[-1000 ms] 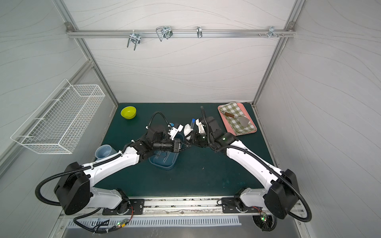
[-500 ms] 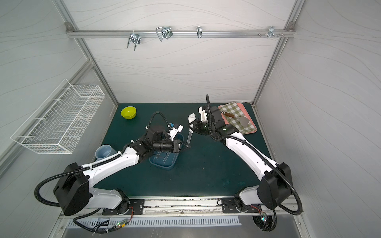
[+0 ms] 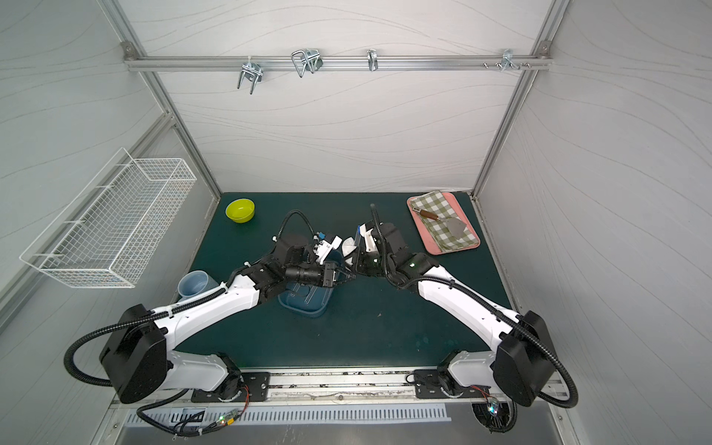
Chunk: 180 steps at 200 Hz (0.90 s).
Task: Wipe the exteriors of test tubes
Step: Wipe the dirt from the test tube.
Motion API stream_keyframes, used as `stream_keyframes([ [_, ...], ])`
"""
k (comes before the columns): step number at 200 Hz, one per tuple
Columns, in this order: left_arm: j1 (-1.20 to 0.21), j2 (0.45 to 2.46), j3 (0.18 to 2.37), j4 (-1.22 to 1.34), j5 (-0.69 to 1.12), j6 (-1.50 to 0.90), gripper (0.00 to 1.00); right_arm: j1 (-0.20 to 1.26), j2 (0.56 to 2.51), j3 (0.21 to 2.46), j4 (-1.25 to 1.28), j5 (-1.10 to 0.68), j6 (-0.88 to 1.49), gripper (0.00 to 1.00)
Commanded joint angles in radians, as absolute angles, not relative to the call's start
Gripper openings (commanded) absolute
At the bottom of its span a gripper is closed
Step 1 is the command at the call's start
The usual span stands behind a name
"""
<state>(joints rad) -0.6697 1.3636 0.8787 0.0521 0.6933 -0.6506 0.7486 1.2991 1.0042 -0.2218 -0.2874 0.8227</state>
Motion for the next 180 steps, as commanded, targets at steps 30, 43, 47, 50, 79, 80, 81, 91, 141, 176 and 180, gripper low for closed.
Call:
stream_keyframes([
  [30, -0.66, 1.33, 0.882, 0.119, 0.701, -0.651, 0.1, 0.668, 1.352, 1.132, -0.22, -0.359, 0.781, 0.2],
  [43, -0.658, 1.327, 0.881, 0.119, 0.702, -0.652, 0.1, 0.637, 1.38, 1.178, -0.229, -0.377, 0.758, 0.2],
  [47, -0.659, 1.325, 0.881, 0.118, 0.702, -0.651, 0.1, 0.629, 1.387, 1.191, -0.231, -0.381, 0.751, 0.2],
  [50, -0.66, 1.325, 0.882, 0.118, 0.702, -0.652, 0.1, 0.625, 1.393, 1.199, -0.234, -0.384, 0.746, 0.2],
  [79, -0.659, 1.325, 0.888, 0.114, 0.703, -0.65, 0.1, 0.614, 1.411, 1.222, -0.248, -0.415, 0.732, 0.2],
  [80, -0.659, 1.324, 0.889, 0.114, 0.703, -0.65, 0.1, 0.615, 1.41, 1.221, -0.247, -0.415, 0.733, 0.2],
  [81, -0.66, 1.325, 0.889, 0.114, 0.703, -0.65, 0.1, 0.616, 1.41, 1.219, -0.246, -0.416, 0.733, 0.2],
  [91, -0.657, 1.324, 0.893, 0.112, 0.703, -0.65, 0.1, 0.627, 1.395, 1.195, -0.239, -0.413, 0.74, 0.2],
  [141, -0.641, 1.324, 0.897, 0.112, 0.704, -0.655, 0.1, 0.749, 1.301, 1.031, -0.188, -0.343, 0.805, 0.21],
  [176, -0.641, 1.32, 0.885, 0.11, 0.708, -0.655, 0.09, 0.674, 1.332, 1.078, -0.178, -0.394, 0.788, 0.22],
  [180, -0.641, 1.319, 0.883, 0.109, 0.708, -0.656, 0.09, 0.66, 1.34, 1.094, -0.179, -0.403, 0.779, 0.22],
])
